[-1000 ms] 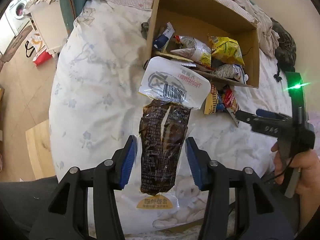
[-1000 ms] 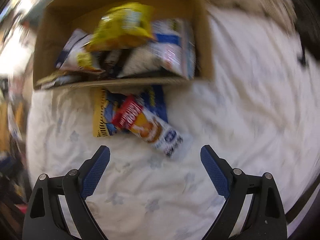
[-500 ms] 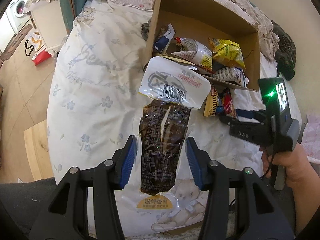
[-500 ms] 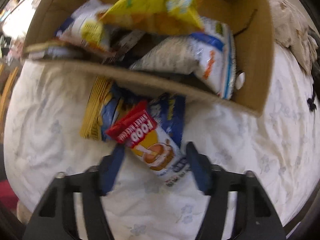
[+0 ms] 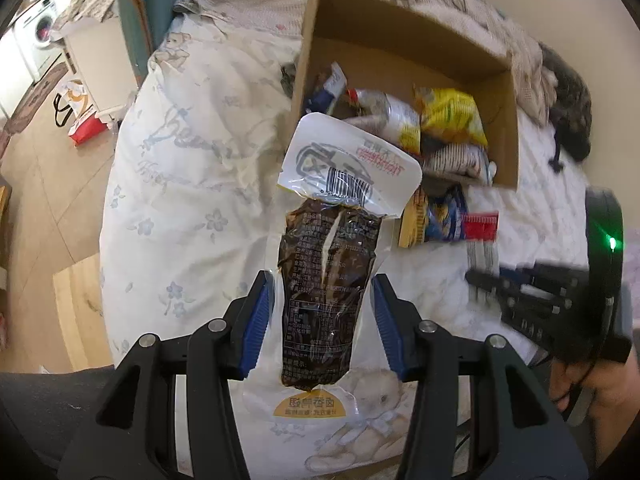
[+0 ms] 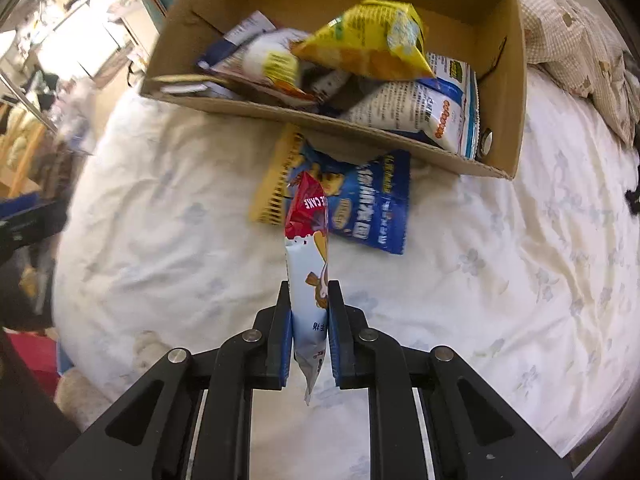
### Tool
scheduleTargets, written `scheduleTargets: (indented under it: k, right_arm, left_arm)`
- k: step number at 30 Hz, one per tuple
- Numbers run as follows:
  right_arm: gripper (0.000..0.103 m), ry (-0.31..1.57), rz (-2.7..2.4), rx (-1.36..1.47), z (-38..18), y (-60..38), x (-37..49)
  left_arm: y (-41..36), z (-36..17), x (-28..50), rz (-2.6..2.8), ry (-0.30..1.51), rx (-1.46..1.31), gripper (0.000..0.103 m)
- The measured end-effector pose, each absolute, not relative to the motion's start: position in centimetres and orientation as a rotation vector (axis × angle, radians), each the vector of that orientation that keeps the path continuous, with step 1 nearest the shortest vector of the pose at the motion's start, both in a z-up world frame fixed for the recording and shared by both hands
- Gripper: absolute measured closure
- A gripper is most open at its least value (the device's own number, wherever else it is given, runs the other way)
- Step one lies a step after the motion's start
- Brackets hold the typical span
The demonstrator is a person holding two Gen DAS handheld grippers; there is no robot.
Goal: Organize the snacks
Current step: 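Carry the cookie pack and FOOD bar over the box and lower them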
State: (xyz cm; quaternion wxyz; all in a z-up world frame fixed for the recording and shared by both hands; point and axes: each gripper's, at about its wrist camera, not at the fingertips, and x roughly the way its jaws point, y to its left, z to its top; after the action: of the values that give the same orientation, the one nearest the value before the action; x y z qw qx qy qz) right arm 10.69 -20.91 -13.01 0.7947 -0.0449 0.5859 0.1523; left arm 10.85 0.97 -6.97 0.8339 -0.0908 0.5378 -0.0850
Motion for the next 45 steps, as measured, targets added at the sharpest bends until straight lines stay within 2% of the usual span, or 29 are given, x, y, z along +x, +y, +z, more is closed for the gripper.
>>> scheduleTargets:
  k: [14,18,28,37,45]
  right_arm:
    - [0.087,1.139,0.426,0.12,-8.1,-19.8,8.3]
    - [0.087,1.075,0.41,0.166,-5.9,-20.3,9.2]
    - [0.087,0.97,0.348,0.205,-1.6,-22.2,13.1]
    - [0.087,0.924,0.245,0.171,-0.7,-25.2,18.9]
    - [0.087,0.936,0.138,0.146,-3.5,-28.3,22.8]
  left_arm:
    - [2.5,-2.7,10.3,-0.148,0.99,-0.244,0.057]
    - [2.7,-1.0,11.2,-0.171,0.984,-0.302,0.057]
    - [0.5,2.3,16.0,-0.198,0.937,-0.232,0.057]
    - [-2.1,1.7,21.1,-0.207,0.924,-0.158,0.057]
    - [-2.4,-1.4,24.7,-0.191,0.937,-0.164,0.057]
